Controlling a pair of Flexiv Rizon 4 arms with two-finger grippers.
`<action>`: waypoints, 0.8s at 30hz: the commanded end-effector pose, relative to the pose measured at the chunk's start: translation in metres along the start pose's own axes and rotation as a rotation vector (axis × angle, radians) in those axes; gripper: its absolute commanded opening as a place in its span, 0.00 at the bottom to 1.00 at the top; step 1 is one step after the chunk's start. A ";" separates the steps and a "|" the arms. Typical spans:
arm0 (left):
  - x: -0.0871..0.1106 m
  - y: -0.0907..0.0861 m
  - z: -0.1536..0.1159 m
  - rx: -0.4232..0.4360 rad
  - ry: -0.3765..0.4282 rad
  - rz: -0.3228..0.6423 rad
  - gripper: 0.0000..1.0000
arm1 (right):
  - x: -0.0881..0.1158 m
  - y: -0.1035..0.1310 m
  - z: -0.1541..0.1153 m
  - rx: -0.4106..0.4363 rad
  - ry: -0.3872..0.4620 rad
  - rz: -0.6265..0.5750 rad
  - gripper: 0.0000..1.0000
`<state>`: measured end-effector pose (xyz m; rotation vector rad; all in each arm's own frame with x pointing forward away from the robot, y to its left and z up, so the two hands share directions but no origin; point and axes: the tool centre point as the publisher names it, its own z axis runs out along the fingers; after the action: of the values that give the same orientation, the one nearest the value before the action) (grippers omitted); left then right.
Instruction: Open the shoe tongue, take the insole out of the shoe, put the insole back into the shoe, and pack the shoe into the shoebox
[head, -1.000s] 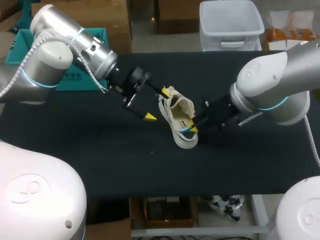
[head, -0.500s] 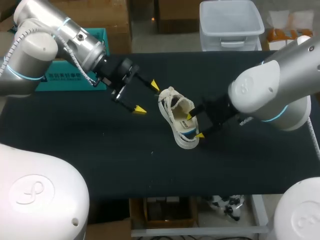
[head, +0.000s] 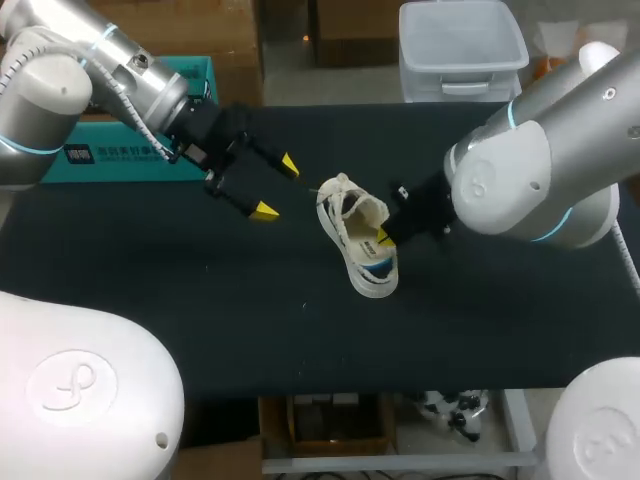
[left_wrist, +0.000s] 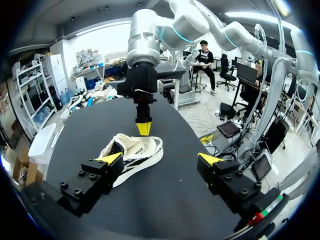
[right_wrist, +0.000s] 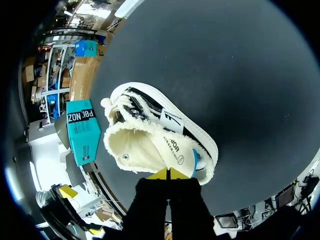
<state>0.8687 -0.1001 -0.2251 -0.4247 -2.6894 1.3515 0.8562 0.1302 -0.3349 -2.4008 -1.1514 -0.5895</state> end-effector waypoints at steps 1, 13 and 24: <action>0.003 0.003 -0.006 -0.012 -0.006 -0.037 1.00 | -0.001 0.012 0.031 -0.032 -0.004 -0.019 0.00; 0.014 0.005 -0.029 -0.034 0.009 -0.191 1.00 | -0.025 0.021 0.067 -0.079 -0.003 -0.060 0.00; 0.021 0.016 -0.014 -0.394 -0.039 -0.470 1.00 | -0.024 0.022 0.059 -0.144 -0.026 -0.166 0.00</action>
<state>0.8588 -0.0624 -0.2298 0.0428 -2.7211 1.0080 0.8738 0.1319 -0.4019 -2.3953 -1.3539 -0.6597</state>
